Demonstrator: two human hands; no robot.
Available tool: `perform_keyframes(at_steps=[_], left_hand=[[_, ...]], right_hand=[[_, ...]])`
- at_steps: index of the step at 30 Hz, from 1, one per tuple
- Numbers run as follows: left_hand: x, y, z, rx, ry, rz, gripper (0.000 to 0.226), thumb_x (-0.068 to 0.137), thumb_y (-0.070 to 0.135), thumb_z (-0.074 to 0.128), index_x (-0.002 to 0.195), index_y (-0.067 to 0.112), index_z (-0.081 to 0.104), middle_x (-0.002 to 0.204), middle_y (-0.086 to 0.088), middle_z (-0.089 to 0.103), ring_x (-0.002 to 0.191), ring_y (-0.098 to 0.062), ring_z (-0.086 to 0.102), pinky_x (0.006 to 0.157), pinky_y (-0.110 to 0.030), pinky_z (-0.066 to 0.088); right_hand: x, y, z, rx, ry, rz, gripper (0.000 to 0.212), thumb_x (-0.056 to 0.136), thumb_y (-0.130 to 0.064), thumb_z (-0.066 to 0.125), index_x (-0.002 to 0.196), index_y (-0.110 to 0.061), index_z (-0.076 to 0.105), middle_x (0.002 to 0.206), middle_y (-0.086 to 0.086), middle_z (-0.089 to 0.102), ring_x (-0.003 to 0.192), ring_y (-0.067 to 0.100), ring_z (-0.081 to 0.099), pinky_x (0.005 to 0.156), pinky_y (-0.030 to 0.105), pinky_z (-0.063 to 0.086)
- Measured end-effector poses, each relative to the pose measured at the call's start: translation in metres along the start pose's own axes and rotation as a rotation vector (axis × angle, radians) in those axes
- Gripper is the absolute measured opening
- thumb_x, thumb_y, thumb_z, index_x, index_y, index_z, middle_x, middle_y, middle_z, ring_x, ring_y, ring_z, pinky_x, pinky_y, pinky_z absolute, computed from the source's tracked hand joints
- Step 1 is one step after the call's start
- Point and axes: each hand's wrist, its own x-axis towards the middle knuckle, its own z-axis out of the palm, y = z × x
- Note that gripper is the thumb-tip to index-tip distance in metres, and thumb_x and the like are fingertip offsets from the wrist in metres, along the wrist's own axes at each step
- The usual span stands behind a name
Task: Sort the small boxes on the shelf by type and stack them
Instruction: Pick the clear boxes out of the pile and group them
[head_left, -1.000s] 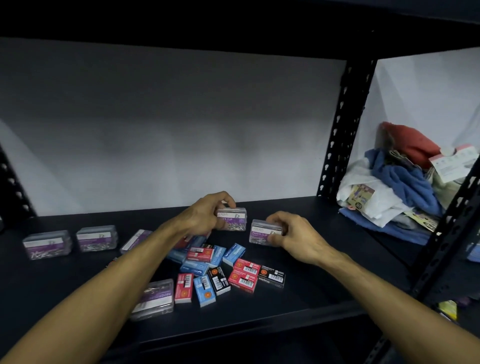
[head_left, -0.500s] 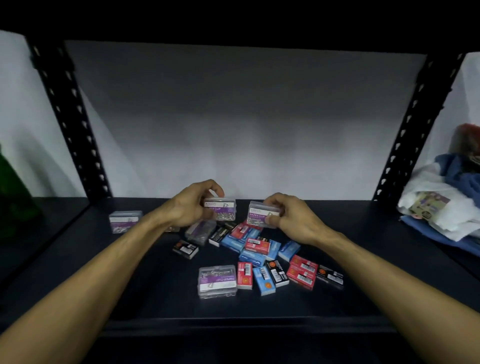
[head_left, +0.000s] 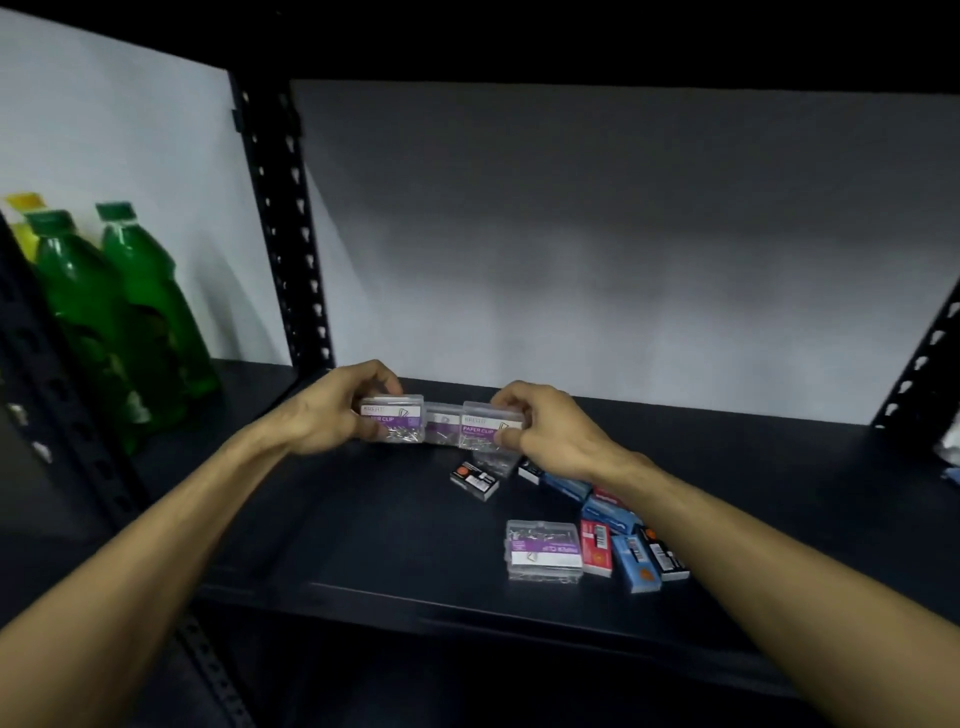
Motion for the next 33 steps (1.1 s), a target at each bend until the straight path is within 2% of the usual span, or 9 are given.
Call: perform_keyframes(at_steps=[4, 7, 11, 16, 18, 21, 24, 29, 33], left_hand=[[-0.013, -0.023, -0.012, 0.029, 0.001, -0.060, 0.042, 0.075, -0.002, 0.078, 0.099, 0.028, 0.060, 0.094, -0.003, 0.072, 0.083, -0.019, 0.069, 0.075, -0.034, 0.058], [-0.019, -0.040, -0.017, 0.010, -0.020, -0.089, 0.043, 0.073, -0.005, 0.078, 0.099, 0.026, 0.061, 0.094, -0.006, 0.072, 0.083, -0.023, 0.069, 0.078, -0.041, 0.059], [-0.023, -0.054, -0.019, -0.009, -0.038, -0.125, 0.043, 0.073, -0.007, 0.077, 0.100, 0.021, 0.060, 0.096, -0.011, 0.071, 0.081, -0.019, 0.067, 0.079, -0.044, 0.058], [-0.025, -0.063, -0.018, -0.012, -0.039, -0.141, 0.043, 0.073, -0.010, 0.075, 0.101, 0.019, 0.059, 0.098, -0.013, 0.070, 0.078, -0.016, 0.066, 0.080, -0.043, 0.057], [-0.025, -0.065, -0.019, -0.017, -0.042, -0.143, 0.042, 0.074, -0.009, 0.075, 0.102, 0.018, 0.059, 0.098, -0.011, 0.071, 0.079, -0.016, 0.066, 0.079, -0.041, 0.057], [-0.024, -0.066, -0.018, -0.017, -0.048, -0.137, 0.042, 0.074, -0.007, 0.076, 0.101, 0.020, 0.059, 0.098, -0.009, 0.071, 0.082, -0.017, 0.068, 0.079, -0.038, 0.057], [-0.022, -0.065, -0.017, -0.019, -0.056, -0.135, 0.041, 0.075, -0.008, 0.075, 0.102, 0.019, 0.058, 0.098, -0.008, 0.072, 0.084, -0.018, 0.069, 0.079, -0.035, 0.058], [-0.021, -0.064, -0.015, -0.016, -0.062, -0.131, 0.041, 0.075, -0.006, 0.075, 0.102, 0.021, 0.059, 0.100, -0.008, 0.071, 0.084, -0.016, 0.068, 0.079, -0.035, 0.058], [-0.022, -0.060, -0.014, -0.007, -0.044, -0.141, 0.040, 0.076, -0.009, 0.074, 0.105, 0.015, 0.059, 0.100, -0.009, 0.069, 0.075, -0.005, 0.064, 0.067, -0.020, 0.054]], right_hand=[[0.009, -0.012, 0.019, -0.031, -0.012, -0.012, 0.035, 0.087, -0.018, 0.072, 0.121, -0.020, 0.061, 0.109, -0.006, 0.065, 0.091, 0.006, 0.062, 0.075, 0.018, 0.049], [0.016, -0.019, 0.033, -0.053, -0.035, -0.017, 0.037, 0.087, -0.019, 0.073, 0.122, -0.020, 0.060, 0.110, -0.004, 0.066, 0.088, 0.007, 0.063, 0.071, 0.016, 0.046], [0.022, -0.027, 0.051, -0.090, -0.061, -0.015, 0.031, 0.084, -0.021, 0.074, 0.113, -0.023, 0.062, 0.098, -0.006, 0.068, 0.082, 0.010, 0.066, 0.072, 0.027, 0.054], [0.026, -0.033, 0.068, -0.103, -0.090, -0.035, 0.028, 0.084, -0.022, 0.075, 0.110, -0.022, 0.063, 0.082, -0.015, 0.058, 0.074, 0.005, 0.058, 0.058, 0.016, 0.038], [0.027, -0.034, 0.072, -0.105, -0.101, -0.038, 0.029, 0.085, -0.022, 0.074, 0.111, -0.021, 0.063, 0.083, -0.015, 0.059, 0.076, 0.005, 0.058, 0.060, 0.016, 0.037], [0.028, -0.033, 0.076, -0.111, -0.114, -0.030, 0.036, 0.085, -0.024, 0.074, 0.119, -0.020, 0.062, 0.104, -0.006, 0.067, 0.088, 0.009, 0.060, 0.069, 0.019, 0.040], [0.030, -0.031, 0.077, -0.105, -0.127, -0.019, 0.040, 0.086, -0.025, 0.074, 0.123, -0.021, 0.061, 0.114, -0.002, 0.067, 0.095, 0.010, 0.062, 0.077, 0.021, 0.044], [0.030, -0.029, 0.077, -0.111, -0.122, -0.019, 0.037, 0.087, -0.025, 0.073, 0.122, -0.023, 0.060, 0.111, -0.004, 0.067, 0.094, 0.010, 0.062, 0.077, 0.022, 0.045], [0.030, -0.027, 0.077, -0.132, -0.101, -0.020, 0.037, 0.086, -0.027, 0.073, 0.121, -0.023, 0.061, 0.110, -0.004, 0.067, 0.093, 0.009, 0.062, 0.079, 0.025, 0.048]])
